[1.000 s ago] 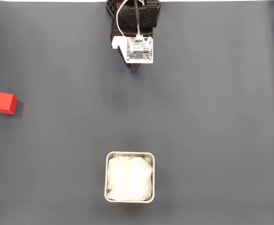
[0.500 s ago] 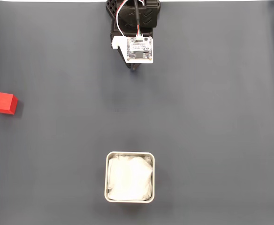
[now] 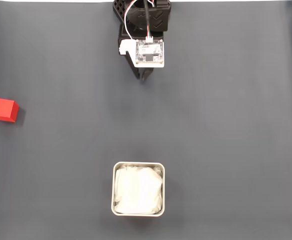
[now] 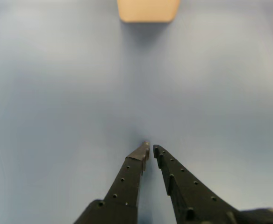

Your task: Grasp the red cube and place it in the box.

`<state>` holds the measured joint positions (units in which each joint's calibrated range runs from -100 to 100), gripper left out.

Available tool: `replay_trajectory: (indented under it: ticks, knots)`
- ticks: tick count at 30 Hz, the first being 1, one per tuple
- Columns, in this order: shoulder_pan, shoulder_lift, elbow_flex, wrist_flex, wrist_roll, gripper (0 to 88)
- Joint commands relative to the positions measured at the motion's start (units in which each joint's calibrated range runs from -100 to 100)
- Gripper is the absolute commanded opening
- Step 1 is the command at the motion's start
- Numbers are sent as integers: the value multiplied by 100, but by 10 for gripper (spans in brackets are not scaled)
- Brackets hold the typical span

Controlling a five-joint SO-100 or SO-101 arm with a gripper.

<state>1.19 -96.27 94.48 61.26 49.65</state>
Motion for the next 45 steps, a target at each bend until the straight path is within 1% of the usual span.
replay_trajectory:
  ticks: [1, 6, 10, 14, 19, 27, 32, 45]
  knots:
    - [-19, 718, -1374, -593, -49, 0]
    - [-62, 1880, -3646, -486, -78, 0]
    - [-26, 2660, -5105, -208, -49, 0]
    - [151, 3301, -6228, 268, -10, 0]
    - [627, 3942, -7177, 760, 68, 0]
    - [1699, 4445, -7797, 1210, 117, 0]
    - [2289, 4644, -7852, 1284, 127, 0]
    - [3269, 5259, -8007, 1284, 63, 0]
